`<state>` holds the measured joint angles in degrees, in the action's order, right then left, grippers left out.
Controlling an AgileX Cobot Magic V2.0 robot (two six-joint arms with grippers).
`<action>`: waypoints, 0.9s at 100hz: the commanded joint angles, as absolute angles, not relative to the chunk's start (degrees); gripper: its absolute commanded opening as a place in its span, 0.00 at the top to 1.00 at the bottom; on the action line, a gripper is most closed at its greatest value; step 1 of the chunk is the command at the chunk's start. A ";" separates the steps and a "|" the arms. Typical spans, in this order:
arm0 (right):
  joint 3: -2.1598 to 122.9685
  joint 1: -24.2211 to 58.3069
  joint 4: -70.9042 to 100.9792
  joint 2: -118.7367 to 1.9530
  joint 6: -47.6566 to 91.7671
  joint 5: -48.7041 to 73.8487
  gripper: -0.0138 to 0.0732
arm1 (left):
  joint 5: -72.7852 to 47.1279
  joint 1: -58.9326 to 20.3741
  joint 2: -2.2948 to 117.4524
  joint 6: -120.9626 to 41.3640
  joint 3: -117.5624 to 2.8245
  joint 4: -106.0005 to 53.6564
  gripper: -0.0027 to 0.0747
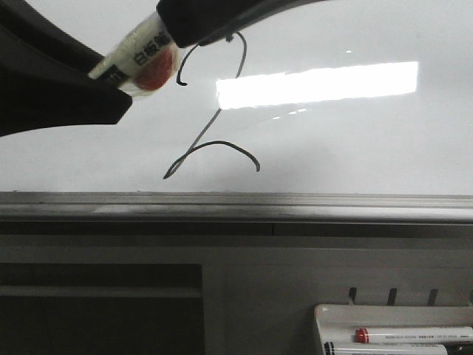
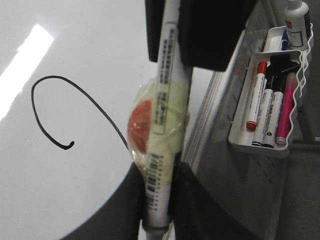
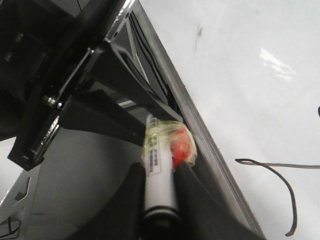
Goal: Write number 2 on whiteboard
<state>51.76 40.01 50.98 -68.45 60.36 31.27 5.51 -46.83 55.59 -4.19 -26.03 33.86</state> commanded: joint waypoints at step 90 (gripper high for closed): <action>53.72 36.05 52.66 -62.26 60.36 14.70 0.17 | 17.37 -37.15 72.57 2.19 -31.27 -28.70 0.99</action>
